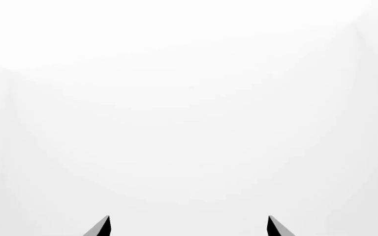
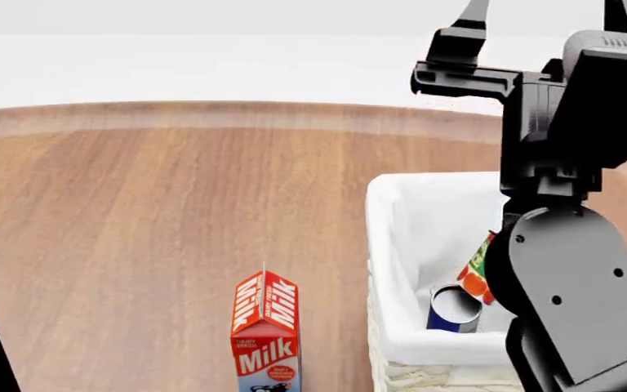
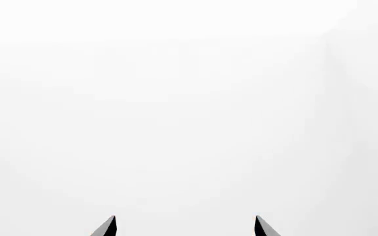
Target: Pick up the alphabet soup and the tomato sauce, and put them in the basket.
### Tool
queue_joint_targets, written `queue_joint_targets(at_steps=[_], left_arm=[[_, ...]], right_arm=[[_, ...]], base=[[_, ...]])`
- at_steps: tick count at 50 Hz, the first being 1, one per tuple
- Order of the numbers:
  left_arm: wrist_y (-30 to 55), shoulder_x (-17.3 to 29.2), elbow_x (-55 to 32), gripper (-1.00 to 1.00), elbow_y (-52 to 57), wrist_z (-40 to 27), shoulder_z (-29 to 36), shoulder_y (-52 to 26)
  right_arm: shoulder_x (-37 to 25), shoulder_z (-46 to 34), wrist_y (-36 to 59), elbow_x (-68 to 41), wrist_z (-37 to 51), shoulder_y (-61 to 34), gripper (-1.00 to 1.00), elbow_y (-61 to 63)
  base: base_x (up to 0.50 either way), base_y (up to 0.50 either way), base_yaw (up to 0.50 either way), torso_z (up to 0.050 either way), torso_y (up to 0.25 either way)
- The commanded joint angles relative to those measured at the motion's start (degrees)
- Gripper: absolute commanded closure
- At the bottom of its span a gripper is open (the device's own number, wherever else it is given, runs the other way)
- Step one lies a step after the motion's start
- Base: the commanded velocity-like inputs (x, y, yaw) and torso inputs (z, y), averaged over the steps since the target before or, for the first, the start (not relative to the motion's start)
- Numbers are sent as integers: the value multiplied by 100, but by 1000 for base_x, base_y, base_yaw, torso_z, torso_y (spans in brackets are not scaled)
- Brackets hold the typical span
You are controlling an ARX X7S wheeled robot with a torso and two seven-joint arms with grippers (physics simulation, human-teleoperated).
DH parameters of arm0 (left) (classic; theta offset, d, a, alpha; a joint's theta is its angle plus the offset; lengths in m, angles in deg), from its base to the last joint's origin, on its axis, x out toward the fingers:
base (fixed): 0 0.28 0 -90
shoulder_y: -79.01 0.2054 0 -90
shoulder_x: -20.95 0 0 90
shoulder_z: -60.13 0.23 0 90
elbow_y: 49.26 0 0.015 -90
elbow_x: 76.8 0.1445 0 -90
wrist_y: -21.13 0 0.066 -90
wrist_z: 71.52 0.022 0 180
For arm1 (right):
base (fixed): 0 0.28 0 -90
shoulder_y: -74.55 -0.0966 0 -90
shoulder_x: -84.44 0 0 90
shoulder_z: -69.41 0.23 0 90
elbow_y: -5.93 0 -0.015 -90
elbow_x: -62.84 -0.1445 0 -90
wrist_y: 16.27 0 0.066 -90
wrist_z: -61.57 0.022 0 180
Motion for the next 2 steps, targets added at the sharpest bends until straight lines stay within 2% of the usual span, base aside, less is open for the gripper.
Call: queue_joint_targets(at_steps=[1,2], left_arm=[[-47,3,-48,-100,-13,-4,15,4],[-49,3,-42,-100,-18,-5,20,1]], right_arm=[[-316,164,-286,164,433,161,-100,1043],[-337,150,-245,157,442,160,-100,1096]], base=[[0,0,0,0,0],[0,0,0,0,0]])
